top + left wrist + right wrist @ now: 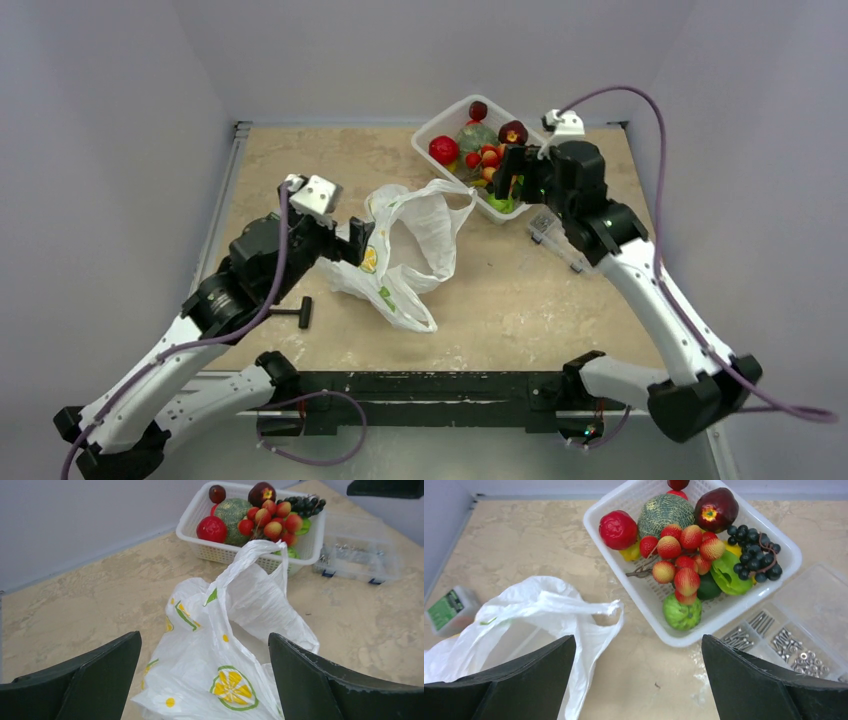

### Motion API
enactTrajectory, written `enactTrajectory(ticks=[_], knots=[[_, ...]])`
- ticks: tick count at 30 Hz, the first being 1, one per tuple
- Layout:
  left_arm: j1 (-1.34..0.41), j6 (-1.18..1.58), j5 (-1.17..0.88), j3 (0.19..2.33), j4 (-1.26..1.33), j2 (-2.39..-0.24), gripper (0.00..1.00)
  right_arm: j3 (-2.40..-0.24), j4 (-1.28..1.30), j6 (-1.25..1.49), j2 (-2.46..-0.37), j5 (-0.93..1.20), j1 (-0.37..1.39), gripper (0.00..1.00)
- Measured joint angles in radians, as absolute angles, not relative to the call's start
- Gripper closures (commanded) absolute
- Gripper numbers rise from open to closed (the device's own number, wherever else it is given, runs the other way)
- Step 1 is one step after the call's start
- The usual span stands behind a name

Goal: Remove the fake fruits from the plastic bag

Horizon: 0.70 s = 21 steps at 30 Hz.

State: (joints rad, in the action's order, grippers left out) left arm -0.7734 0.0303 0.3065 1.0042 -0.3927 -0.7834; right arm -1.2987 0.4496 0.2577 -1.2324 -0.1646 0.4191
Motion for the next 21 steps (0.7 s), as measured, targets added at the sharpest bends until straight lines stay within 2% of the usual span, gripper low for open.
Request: enactTrajectory(ticks=[4, 9, 21], knots=[[-0.774, 0.129, 0.287, 1.065, -0.483, -0.677, 0.00, -1.172, 0.456, 0.295, -0.994, -0.138, 0.412, 0.01], [-0.774, 0.238, 0.308, 1.122, -0.591, -0.542, 0.00, -1.123, 0.477, 0.309, -0.782, -0.115, 0.411, 0.01], [-0.774, 0.368, 0.394, 1.147, -0.801, -0.389, 0.00, -1.126, 0.561, 0.350, -0.558, -0.200, 0.411, 0.01]])
